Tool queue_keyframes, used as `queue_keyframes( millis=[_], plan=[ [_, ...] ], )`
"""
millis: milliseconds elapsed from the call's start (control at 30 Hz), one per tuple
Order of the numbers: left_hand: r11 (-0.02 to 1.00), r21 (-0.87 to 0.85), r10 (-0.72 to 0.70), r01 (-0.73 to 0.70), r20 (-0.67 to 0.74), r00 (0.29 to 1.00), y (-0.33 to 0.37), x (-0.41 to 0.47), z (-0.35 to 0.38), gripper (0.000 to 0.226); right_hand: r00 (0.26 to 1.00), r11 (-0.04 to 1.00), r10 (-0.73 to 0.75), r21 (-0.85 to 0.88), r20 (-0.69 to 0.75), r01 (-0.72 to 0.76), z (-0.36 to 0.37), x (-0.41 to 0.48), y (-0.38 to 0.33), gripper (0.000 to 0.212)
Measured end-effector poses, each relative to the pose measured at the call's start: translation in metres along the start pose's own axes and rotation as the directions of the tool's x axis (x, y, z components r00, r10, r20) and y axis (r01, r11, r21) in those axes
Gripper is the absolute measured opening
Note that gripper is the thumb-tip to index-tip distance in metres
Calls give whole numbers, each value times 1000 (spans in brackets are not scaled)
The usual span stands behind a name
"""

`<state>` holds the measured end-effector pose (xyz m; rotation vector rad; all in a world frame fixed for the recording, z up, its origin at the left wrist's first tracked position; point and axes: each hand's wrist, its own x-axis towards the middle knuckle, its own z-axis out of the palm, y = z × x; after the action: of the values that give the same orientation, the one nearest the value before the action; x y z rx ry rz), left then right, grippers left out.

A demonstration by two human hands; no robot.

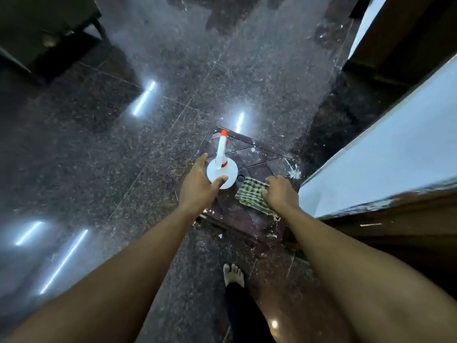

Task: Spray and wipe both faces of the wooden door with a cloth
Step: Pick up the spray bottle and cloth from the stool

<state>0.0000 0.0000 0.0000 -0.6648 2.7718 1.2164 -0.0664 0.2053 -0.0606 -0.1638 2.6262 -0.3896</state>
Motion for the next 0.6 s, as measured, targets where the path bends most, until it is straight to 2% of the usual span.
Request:
queue_keyframes(
  millis=[167, 300, 400, 467, 533, 600],
  plan=[
    [998, -43, 51, -47, 102, 993, -1, 35, 21, 98, 998, 991, 3, -136, 66, 6, 8, 25, 1, 43],
    [984, -169, 59, -52, 38, 998, 8, 48, 32, 85, 986, 995, 25, -103, 167, -8, 5, 35, 0, 27],
    [982, -174, 67, -74, -49, 997, 13, 37, 34, 74, 979, 993, 12, 116, 202, -37, -1, 26, -2, 23],
    [980, -188, 48, -64, -89, 995, 19, 26, 31, 59, 983, 940, 33, 330, 183, -93, -10, 12, -3, 24],
    [974, -195, 91, -119, -146, 985, 31, 2, 18, 47, 984, 802, 69, 578, 166, -154, -25, -15, -5, 33],
    [963, -225, 109, -150, -188, 976, 45, -21, 2, 35, 985, 615, 99, 769, 145, -175, -37, -42, -5, 60]
  ],
)
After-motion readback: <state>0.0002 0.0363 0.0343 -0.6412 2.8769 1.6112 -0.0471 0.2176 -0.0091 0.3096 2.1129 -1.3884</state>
